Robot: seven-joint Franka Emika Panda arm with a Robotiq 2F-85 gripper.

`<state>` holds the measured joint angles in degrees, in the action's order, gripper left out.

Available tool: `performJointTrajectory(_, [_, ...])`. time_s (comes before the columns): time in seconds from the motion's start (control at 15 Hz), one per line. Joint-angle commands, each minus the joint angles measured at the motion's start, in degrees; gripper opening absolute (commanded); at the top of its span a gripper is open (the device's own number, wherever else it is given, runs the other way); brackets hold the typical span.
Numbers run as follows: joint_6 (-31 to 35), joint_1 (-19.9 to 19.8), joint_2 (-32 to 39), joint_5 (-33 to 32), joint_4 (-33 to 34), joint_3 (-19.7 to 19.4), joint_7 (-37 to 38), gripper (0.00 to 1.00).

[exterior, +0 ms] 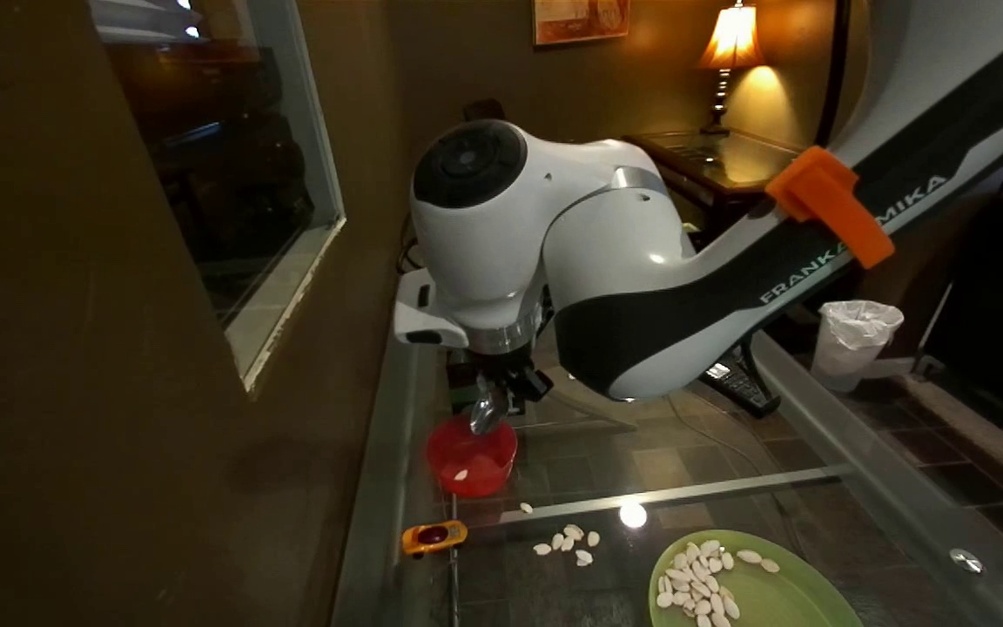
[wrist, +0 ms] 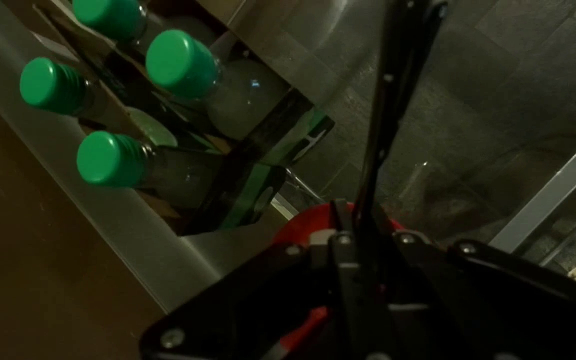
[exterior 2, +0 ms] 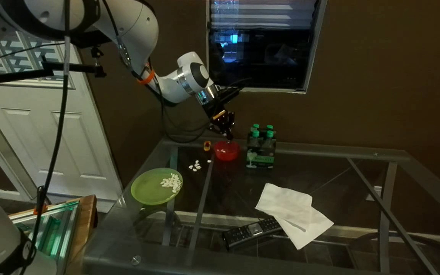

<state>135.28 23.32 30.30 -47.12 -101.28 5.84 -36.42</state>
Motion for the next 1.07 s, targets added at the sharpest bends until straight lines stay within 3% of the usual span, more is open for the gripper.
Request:
performJointTrajectory(0.0, [-1.3, -3.0, -4.3, -0.7, -3.6, 1.8, 3.6, 0.02])
performJointTrajectory(0.13, [-0.3, -5.8, -6.8, 2.2, -4.8, 2.7, 4.4, 0.02])
performJointTrajectory(0.27, [1.3, -10.5, -9.6, 9.5, -6.9, 4.8, 1.7, 0.02])
performJointTrajectory(0.53, [6.6, -19.3, -15.5, 28.0, -13.3, 8.5, -13.1, 0.02])
performJointTrajectory(0.8, [9.5, -33.5, -19.4, 46.3, -19.8, 19.7, -31.0, 0.02])
performJointTrajectory(1.0, [8.3, -46.3, -18.9, 58.7, -21.9, 31.4, -44.4, 0.02])
